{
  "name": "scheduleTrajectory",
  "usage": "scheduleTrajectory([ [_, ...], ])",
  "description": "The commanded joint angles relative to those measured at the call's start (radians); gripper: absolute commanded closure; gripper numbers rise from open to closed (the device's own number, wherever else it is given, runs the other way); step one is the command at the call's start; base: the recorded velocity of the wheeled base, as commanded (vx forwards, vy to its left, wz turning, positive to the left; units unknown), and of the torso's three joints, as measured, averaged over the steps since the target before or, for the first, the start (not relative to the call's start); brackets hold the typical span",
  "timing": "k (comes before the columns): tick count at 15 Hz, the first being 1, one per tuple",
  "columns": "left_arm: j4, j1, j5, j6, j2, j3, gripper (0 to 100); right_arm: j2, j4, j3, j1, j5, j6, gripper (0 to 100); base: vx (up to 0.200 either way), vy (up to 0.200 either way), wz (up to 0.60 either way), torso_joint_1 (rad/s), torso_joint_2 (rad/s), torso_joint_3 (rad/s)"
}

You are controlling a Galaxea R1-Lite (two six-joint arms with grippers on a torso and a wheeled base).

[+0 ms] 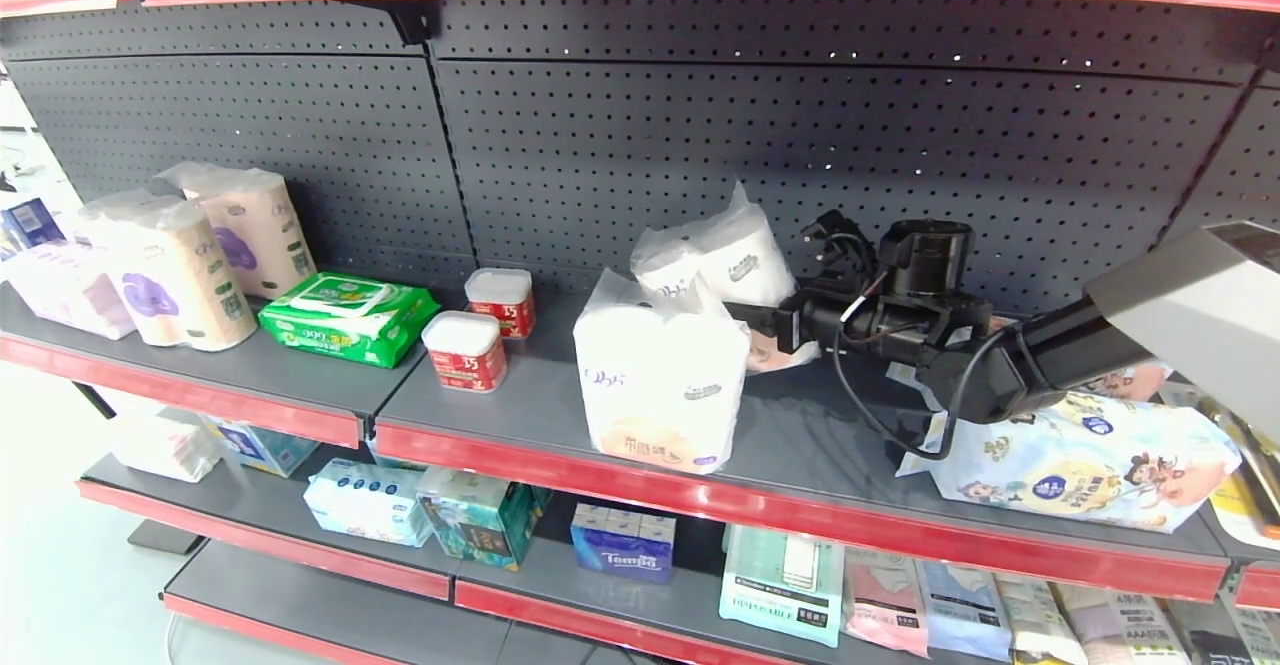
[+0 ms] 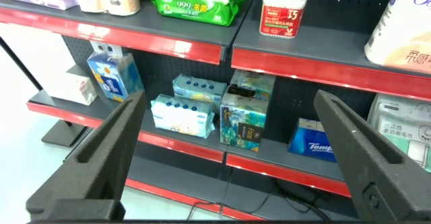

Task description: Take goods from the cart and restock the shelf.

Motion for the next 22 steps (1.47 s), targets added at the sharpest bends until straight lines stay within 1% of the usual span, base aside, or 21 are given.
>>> scheduleTrajectory([
  [1,0.000,0.000,0.000,-0.001,0.002,0.000,0,-0.001,0.000,-0.007,0.006,0.001,0.002,100,0.000,0.000,0.00,0.000,0.00,0.000],
  [6,0.000,0.000,-0.001,0.001,0.002,0.000,0,0.024,0.000,-0.028,0.036,0.001,0.005,100,0.000,0.000,0.00,0.000,0.00,0.000],
  [13,0.000,0.000,-0.001,-0.001,0.002,0.000,0,0.058,-0.002,-0.065,0.039,0.001,0.006,100,0.000,0.000,0.00,0.000,0.00,0.000],
  [16,0.000,0.000,-0.001,-0.001,0.002,0.000,0,0.084,-0.002,-0.091,0.040,0.001,0.026,100,0.000,0.000,0.00,0.000,0.00,0.000],
  [22,0.000,0.002,-0.001,-0.001,0.002,0.000,0,0.104,-0.002,-0.090,0.045,0.001,0.032,100,0.000,0.000,0.00,0.000,0.00,0.000],
])
